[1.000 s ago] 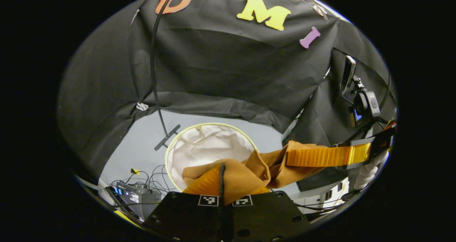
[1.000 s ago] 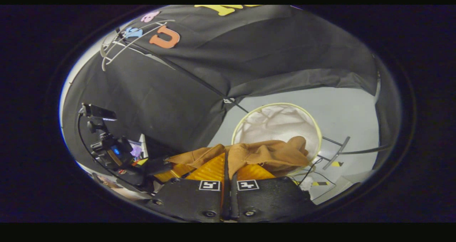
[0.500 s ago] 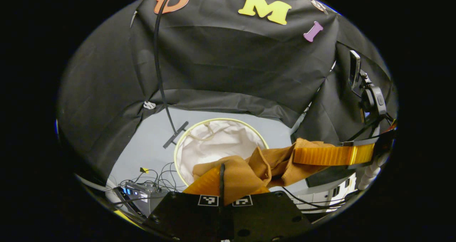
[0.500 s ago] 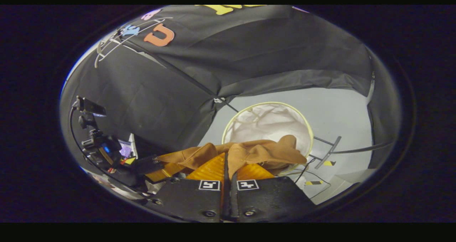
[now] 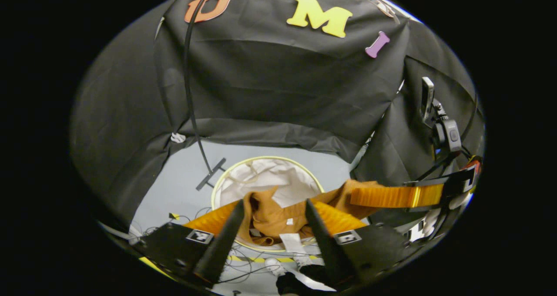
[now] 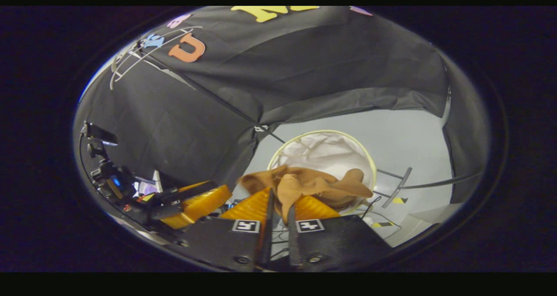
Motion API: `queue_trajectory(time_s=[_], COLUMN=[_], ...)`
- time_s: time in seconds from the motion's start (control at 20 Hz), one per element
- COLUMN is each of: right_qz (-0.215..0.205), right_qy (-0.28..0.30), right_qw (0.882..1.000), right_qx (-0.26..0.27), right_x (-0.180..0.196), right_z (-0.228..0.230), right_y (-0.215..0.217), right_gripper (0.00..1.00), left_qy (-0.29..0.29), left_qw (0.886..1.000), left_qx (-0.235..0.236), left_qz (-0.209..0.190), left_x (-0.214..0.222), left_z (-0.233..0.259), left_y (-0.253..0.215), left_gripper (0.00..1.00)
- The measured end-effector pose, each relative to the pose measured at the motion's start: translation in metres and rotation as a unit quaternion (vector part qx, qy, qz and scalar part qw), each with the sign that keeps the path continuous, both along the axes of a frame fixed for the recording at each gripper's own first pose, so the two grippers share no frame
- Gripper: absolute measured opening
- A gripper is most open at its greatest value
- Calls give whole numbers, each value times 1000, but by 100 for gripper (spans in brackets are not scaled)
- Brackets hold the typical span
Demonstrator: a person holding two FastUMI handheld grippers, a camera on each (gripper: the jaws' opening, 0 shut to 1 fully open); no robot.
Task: Grasp the clothes on the hanger with both hands and then place them into the laundry hamper below.
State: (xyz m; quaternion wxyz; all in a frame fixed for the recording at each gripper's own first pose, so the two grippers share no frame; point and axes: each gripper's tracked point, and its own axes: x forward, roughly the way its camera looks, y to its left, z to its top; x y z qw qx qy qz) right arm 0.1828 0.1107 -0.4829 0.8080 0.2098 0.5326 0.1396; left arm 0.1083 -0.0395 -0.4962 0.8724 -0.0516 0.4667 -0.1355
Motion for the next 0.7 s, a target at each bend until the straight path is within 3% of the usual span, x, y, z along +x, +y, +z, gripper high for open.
queue_trajectory(time_s=[0.05, 0.1, 0.15, 0.2, 0.25, 0.3, 0.35, 0.4, 0.7], right_qz=[-4, -12, -21, -25, -30, -34, -36, -38, -45], right_qy=[-1, -4, -6, -5, -4, -6, -7, -6, -6], right_qw=[1000, 1000, 1000, 1000, 1000, 999, 999, 999, 998], right_qx=[-1, -6, -7, 0, -2, -8, -16, -19, -48], right_x=[0, 2, 3, 5, 5, 6, 5, 4, -5], right_z=[-2, -2, -2, 1, 2, 1, 0, -1, -3], right_y=[-3, -5, -7, -6, -9, -14, -19, -23, -34], right_gripper=[36, 48, 61, 67, 75, 77, 79, 80, 82], left_qy=[1, 5, 10, 15, 20, 23, 24, 25, 27], left_qw=[1000, 1000, 1000, 1000, 1000, 999, 999, 999, 998], left_qx=[7, 14, 17, 15, 14, 17, 21, 23, 34], left_qz=[0, 2, 7, 13, 18, 22, 25, 26, 37], left_x=[-2, -5, -8, -12, -15, -17, -19, -22, -37], left_z=[-3, -6, -11, -11, -12, -13, -14, -15, -11], left_y=[4, 8, 13, 15, 16, 20, 23, 27, 37], left_gripper=[100, 97, 100, 100, 94, 94, 100, 94, 94])
